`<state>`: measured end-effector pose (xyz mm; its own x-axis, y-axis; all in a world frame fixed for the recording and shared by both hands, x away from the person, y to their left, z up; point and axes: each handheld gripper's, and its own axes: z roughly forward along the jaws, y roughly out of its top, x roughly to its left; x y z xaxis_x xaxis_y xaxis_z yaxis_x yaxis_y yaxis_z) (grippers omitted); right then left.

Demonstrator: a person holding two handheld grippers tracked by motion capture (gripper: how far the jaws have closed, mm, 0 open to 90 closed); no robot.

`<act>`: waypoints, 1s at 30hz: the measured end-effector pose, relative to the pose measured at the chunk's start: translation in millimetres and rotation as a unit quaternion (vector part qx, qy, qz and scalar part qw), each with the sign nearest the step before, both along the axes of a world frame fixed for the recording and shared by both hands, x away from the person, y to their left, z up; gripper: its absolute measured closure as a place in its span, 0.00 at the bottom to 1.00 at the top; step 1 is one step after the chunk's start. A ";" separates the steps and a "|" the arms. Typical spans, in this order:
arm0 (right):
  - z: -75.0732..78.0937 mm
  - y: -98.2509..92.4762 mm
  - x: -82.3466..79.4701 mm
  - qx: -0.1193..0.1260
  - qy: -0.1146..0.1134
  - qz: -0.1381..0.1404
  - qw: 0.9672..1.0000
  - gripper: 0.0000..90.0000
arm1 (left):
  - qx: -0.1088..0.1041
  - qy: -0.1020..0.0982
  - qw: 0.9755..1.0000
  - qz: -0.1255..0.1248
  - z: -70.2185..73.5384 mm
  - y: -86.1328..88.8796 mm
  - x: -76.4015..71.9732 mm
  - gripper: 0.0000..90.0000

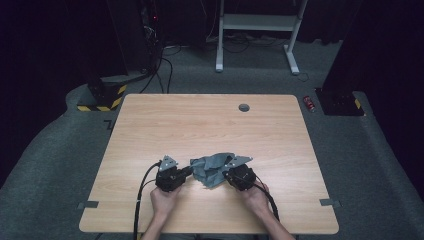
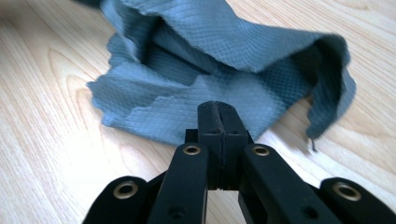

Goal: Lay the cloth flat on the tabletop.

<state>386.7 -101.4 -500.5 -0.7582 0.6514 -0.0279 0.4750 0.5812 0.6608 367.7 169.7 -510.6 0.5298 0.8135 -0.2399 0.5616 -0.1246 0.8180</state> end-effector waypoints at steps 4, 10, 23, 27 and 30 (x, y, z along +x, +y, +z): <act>-2.8 -11.0 0.2 0.001 0.003 -0.009 1.000 1.00 | -0.014 -0.003 1.000 0.004 12.6 2.3 9.5 0.95; -2.4 -18.8 -3.2 0.010 0.002 -0.019 1.000 1.00 | 0.004 0.023 0.999 0.030 12.9 -3.1 39.1 0.95; 6.0 18.4 -15.1 0.028 -0.028 0.019 0.999 0.63 | 0.039 0.042 0.998 0.037 2.1 -3.7 21.6 0.54; -1.1 36.3 -14.2 0.012 -0.031 0.027 0.999 0.56 | 0.063 0.039 0.997 0.031 -6.4 -12.9 10.0 0.49; -3.8 39.9 -13.5 0.005 -0.030 0.021 0.999 0.59 | 0.078 0.038 0.996 0.033 -10.3 -17.8 10.4 0.47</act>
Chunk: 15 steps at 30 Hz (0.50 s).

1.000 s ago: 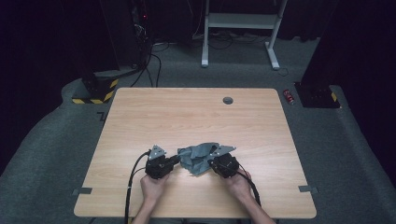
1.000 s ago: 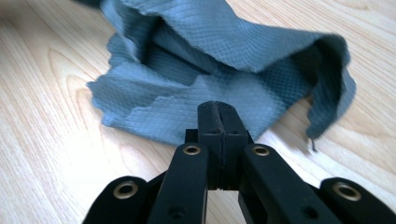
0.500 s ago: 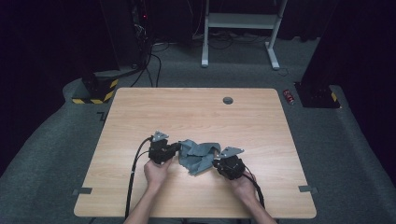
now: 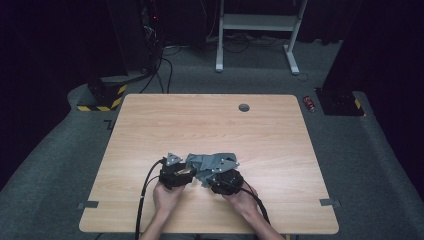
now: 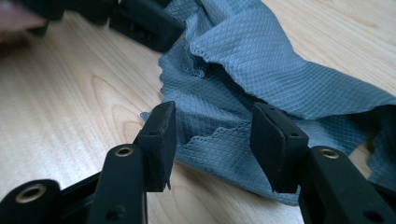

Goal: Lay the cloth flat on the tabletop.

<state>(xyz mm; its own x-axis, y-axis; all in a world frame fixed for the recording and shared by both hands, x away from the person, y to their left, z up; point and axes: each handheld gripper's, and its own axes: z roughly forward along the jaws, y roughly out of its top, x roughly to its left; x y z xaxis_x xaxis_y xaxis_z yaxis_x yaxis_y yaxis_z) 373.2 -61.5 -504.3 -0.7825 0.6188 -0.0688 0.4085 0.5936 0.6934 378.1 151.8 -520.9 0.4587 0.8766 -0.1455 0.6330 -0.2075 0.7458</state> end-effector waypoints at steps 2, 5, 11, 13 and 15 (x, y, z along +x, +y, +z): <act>-3.1 1.7 0.6 -0.022 0.001 -0.005 1.000 0.75 | 0.013 -0.007 1.000 0.001 -1.8 -3.3 0.6 0.47; -5.1 -1.1 -0.4 -0.027 0.004 -0.001 1.000 0.90 | 0.034 -0.017 0.999 0.003 -2.6 -7.5 0.4 0.48; -5.7 -12.7 -1.6 -0.032 0.005 -0.006 0.999 1.00 | 0.061 -0.040 0.997 0.001 -5.4 -11.7 -3.0 0.49; -4.9 -18.7 -3.0 -0.034 0.003 -0.012 0.999 1.00 | 0.062 -0.040 0.997 0.001 -5.5 -11.7 -3.0 0.49; -3.5 -27.6 -5.4 -0.031 0.002 -0.020 0.999 1.00 | 0.062 -0.040 0.997 0.001 -5.5 -11.7 -3.0 0.49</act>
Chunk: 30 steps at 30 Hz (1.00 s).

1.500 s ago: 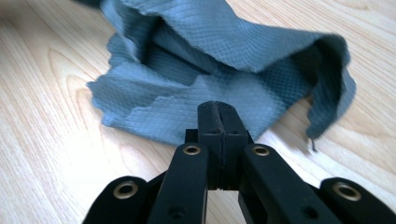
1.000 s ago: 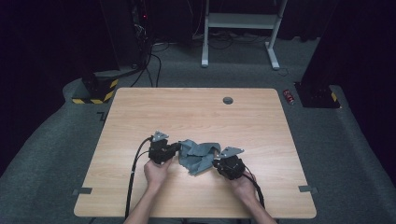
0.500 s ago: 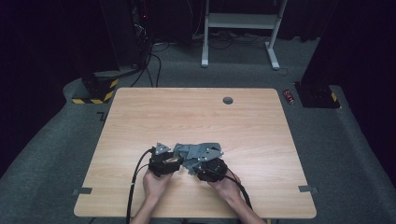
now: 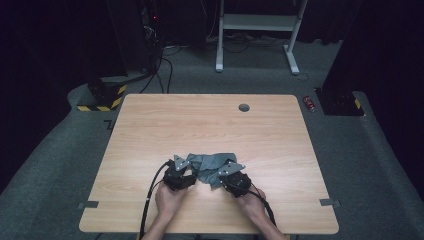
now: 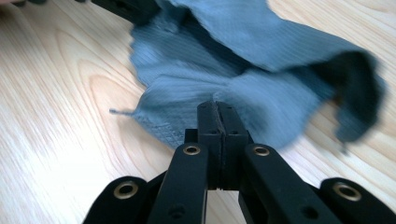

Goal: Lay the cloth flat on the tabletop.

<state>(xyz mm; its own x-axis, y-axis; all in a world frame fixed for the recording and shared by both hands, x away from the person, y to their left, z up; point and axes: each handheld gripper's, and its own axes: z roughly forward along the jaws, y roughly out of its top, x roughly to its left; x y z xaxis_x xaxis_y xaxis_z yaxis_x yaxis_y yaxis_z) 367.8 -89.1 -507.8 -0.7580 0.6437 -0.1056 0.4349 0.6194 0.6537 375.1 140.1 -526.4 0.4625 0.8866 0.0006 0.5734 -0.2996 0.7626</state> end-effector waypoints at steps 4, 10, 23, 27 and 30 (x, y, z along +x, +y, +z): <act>2.9 -25.6 -4.9 0.011 -0.004 -0.022 1.000 1.00 | 0.000 0.000 1.000 0.000 0.0 -0.1 -0.1 0.49; -0.7 -60.9 -4.1 0.027 0.012 -0.066 0.997 1.00 | 0.000 0.000 1.000 0.000 -0.1 -0.5 -0.2 0.48; 5.3 -46.2 -3.5 0.053 -0.010 -0.042 0.998 0.76 | -0.032 0.014 0.999 -0.020 6.6 10.7 2.7 0.73; -4.8 -40.4 -1.5 0.045 0.005 -0.032 0.998 0.76 | -0.042 0.019 0.998 -0.044 21.0 13.5 7.5 0.88; -9.4 -39.5 -3.2 0.045 0.005 -0.028 0.999 0.75 | -0.051 0.021 0.997 -0.052 30.0 15.2 11.4 0.95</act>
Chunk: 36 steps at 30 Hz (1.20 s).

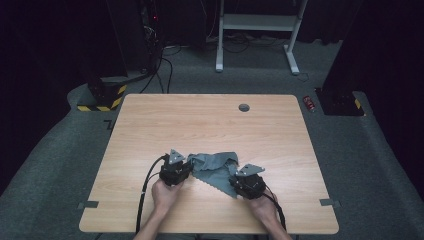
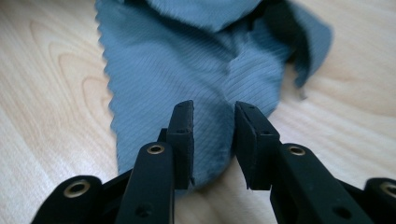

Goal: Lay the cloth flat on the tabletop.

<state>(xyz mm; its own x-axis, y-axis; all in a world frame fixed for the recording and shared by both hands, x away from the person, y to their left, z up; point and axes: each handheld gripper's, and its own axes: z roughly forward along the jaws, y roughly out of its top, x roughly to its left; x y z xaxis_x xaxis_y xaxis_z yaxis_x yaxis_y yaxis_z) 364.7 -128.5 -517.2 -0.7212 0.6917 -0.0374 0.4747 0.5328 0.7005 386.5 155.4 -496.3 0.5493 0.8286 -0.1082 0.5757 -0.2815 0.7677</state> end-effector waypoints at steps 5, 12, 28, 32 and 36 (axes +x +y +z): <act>-0.9 -2.6 -0.3 0.005 -0.001 0.006 1.000 0.76 | -0.016 -0.006 1.000 -0.006 23.8 0.1 13.2 0.97; -2.4 -2.7 -1.2 0.007 -0.009 0.007 1.000 0.76 | -0.052 0.041 0.998 -0.012 37.7 -25.1 66.9 0.97; -6.1 -4.9 -3.6 0.021 -0.020 0.004 1.000 0.75 | 0.033 0.068 0.997 0.019 13.9 -7.8 40.9 0.56; -6.1 -4.5 -4.2 0.019 -0.022 0.000 1.000 0.73 | 0.053 0.087 0.995 0.022 -3.2 -12.2 41.4 0.56; -6.1 -5.2 -3.5 0.019 -0.021 -0.001 1.000 0.73 | 0.065 0.078 0.994 0.030 -10.9 -20.5 41.0 0.62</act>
